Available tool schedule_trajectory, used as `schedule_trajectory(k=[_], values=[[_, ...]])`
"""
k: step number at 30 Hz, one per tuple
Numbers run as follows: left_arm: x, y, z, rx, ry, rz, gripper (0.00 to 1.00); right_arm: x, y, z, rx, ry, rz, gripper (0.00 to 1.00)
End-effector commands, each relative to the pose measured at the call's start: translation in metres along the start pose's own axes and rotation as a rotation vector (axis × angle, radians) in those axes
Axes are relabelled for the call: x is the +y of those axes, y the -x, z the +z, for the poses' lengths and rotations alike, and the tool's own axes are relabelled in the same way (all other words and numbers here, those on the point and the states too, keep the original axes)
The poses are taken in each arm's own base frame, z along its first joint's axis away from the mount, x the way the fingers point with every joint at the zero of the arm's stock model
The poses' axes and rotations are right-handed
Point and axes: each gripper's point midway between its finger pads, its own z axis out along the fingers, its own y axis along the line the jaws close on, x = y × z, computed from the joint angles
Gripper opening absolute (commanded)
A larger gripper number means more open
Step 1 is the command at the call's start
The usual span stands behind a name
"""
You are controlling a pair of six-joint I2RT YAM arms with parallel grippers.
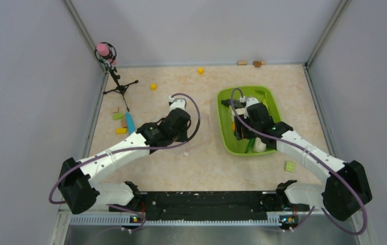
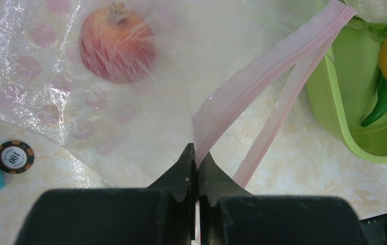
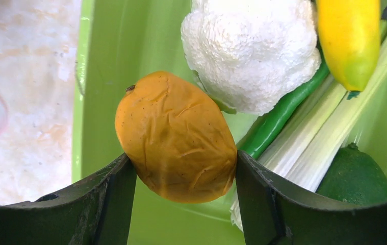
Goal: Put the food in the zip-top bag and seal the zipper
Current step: Pick up the fake fruit from the bin, then place the fake fruit in the zipper food storage bag.
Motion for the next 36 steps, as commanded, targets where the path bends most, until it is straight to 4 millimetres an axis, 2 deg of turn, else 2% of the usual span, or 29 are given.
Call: schedule_trajectory(k=[1, 5, 9, 13, 18, 23, 26, 31, 34, 36], values=[[-0.006, 0.012, -0.006, -0.045, -0.044, -0.013, 0.0, 0.005, 0.018, -0.022, -0.083, 0.04, 0.048, 0.31], [-0.008, 0.011, -0.007, -0.042, -0.059, -0.012, 0.0, 0.029, 0.037, -0.044, -0.164, 0.178, 0.068, 0.3], [-0.01, 0.011, -0.008, -0.046, -0.072, -0.015, 0.0, 0.073, 0.053, -0.065, -0.223, 0.44, 0.064, 0.29], [-0.012, 0.012, -0.01, -0.05, -0.09, -0.018, 0.0, 0.115, 0.055, -0.075, -0.209, 0.655, 0.042, 0.29], [-0.014, 0.012, -0.012, -0.055, -0.109, -0.019, 0.0, 0.152, 0.055, -0.061, -0.159, 0.67, -0.013, 0.29], [-0.02, 0.01, -0.013, -0.047, -0.141, -0.016, 0.0, 0.186, 0.062, -0.041, -0.123, 0.714, 0.022, 0.32], [-0.021, 0.01, -0.013, -0.047, -0.153, -0.016, 0.0, 0.196, 0.072, -0.03, -0.122, 0.698, 0.095, 0.34], [-0.025, 0.01, -0.015, -0.045, -0.176, -0.03, 0.0, 0.202, 0.099, -0.019, -0.161, 0.666, 0.259, 0.53], [-0.026, 0.012, -0.019, -0.058, -0.19, -0.039, 0.0, 0.201, 0.107, -0.018, -0.176, 0.637, 0.28, 0.8], [-0.024, 0.013, -0.02, -0.069, -0.186, -0.048, 0.0, 0.198, 0.107, -0.018, -0.179, 0.618, 0.273, 0.87]])
